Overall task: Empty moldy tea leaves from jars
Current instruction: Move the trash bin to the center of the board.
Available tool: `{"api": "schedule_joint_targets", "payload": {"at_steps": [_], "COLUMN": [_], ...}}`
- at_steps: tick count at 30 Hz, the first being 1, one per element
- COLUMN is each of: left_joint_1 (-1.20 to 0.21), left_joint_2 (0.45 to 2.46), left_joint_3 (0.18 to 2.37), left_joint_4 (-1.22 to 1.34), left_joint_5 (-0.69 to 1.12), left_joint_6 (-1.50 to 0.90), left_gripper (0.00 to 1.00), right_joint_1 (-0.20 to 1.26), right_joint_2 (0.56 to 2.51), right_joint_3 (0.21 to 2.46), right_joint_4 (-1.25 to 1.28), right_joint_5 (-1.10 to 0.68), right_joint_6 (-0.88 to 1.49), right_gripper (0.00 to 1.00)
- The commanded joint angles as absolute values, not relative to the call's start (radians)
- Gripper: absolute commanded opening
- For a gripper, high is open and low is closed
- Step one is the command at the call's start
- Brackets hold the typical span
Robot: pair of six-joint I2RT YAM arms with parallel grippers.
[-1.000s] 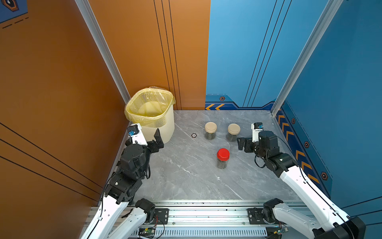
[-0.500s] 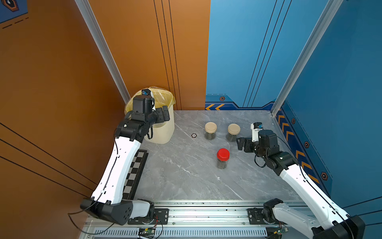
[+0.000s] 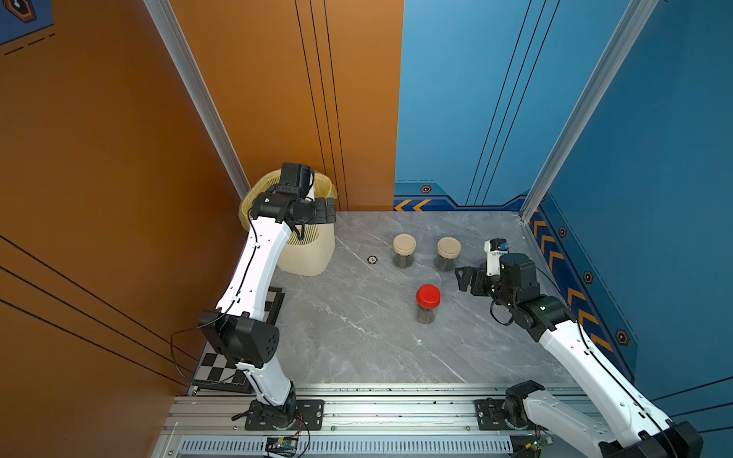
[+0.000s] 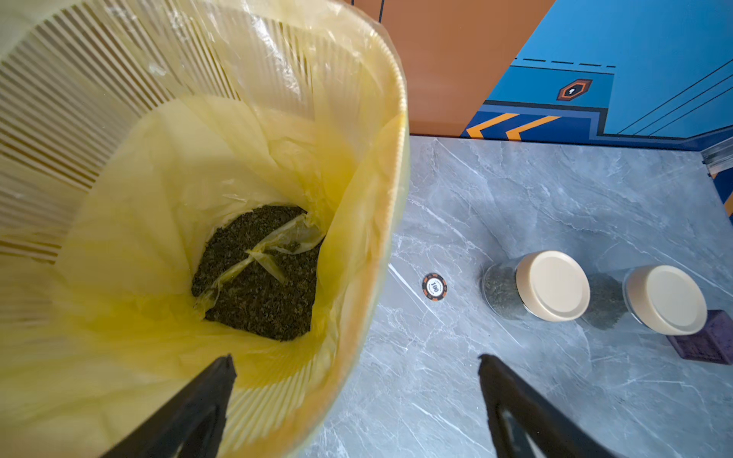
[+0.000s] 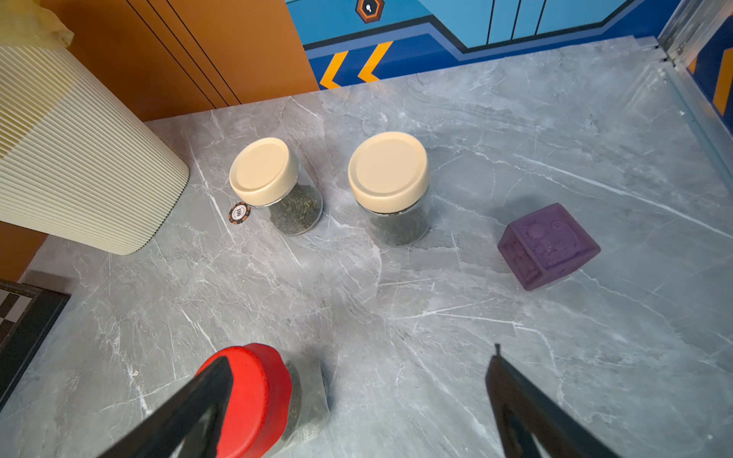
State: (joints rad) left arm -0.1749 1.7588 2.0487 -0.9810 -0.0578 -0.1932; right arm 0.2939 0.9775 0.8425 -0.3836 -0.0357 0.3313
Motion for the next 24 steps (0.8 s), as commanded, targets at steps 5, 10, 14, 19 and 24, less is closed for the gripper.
{"api": "schedule_joint_targets", "payload": {"at_steps": [5, 10, 14, 19, 24], "left_joint_1": [-0.177, -0.179, -0.177, -0.173, -0.171], "left_joint_2": [1.897, 1.939, 1.941, 1.948, 1.954], "left_joint_3": [2.202, 2.219, 2.214, 2.234, 2.247], "left_joint_4": [-1.061, -1.073, -1.073, -1.080, -1.086], "left_joint_5": [-0.057, -0.063, -0.067, -0.059, -0.050], "left_joint_6": [-0.102, -0.076, -0.054, -0.028, -0.011], "left_gripper": [0.82, 0.59, 0.49, 0.37, 0.21], "right_joint_1": [0.243, 0.239, 0.231, 0.229, 0.228], "right_joint_2": [0.983, 0.976, 0.976, 0.988, 0.986], "right_joint_3": [0.807, 0.790, 0.781, 0.783, 0.769], "right_joint_4": [-0.335, -0.325, -0.323, -0.317, -0.306], "right_joint_5": [-0.114, -0.115, -0.129, -0.138, -0.137], "right_joint_6": [0.395, 0.407, 0.410, 0.416, 0.429], "right_gripper": [1.00, 1.00, 1.00, 1.00, 1.00]}}
